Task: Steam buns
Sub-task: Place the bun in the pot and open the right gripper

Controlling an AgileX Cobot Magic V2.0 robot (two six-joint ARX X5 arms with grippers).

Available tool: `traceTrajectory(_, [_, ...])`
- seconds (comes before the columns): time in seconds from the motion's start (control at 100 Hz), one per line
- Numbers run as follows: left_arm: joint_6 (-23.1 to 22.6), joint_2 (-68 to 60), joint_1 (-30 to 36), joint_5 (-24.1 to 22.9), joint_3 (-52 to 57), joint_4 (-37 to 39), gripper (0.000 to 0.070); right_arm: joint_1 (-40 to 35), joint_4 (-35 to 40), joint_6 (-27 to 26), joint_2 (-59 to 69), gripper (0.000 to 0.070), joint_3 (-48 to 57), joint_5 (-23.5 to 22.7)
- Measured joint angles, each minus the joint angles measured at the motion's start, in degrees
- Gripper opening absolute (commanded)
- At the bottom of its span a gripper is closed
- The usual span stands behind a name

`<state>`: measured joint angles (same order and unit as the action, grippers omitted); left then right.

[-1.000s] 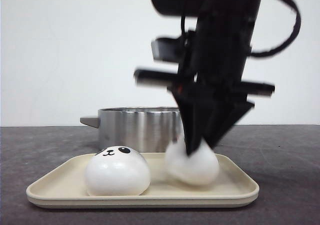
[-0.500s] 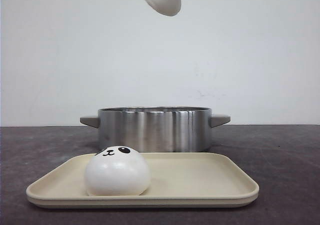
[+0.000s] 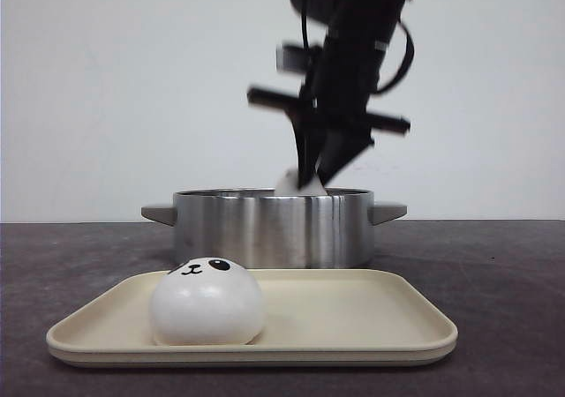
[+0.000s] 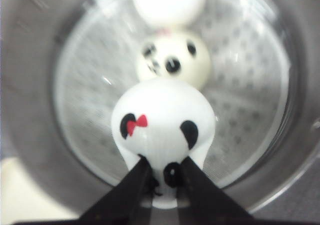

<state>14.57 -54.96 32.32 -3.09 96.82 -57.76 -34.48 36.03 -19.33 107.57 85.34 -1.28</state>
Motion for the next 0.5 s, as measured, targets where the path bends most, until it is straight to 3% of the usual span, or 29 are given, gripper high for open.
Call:
traceTrajectory(0.05, [0.0,-0.04,0.0,0.0,0.0,-0.22,0.0515,0.02,0.42,0.02,0.55,0.001,-0.02,-0.02])
traceTrajectory(0.09, [0.0,-0.07,0.0,0.0,0.0,-0.39,0.0515,-0.02,0.48,0.02,0.61,0.0059,-0.02,-0.02])
traceTrajectory(0.22, [0.0,-0.04,0.0,0.0,0.0,-0.79,0.0515,-0.11,0.44,0.04,0.59,0.0411,-0.02,1.2])
traceTrajectory(0.28, [0.0,-0.07,0.0,0.0,0.0,-1.14,0.0515,-0.13,0.46,0.04,0.59,0.0505,-0.02,1.55])
traceTrajectory(0.5, [0.0,-0.66,0.0,0.0,0.0,-1.79,0.0515,-0.07,1.09,0.11,0.57,0.0524,0.22,2.38])
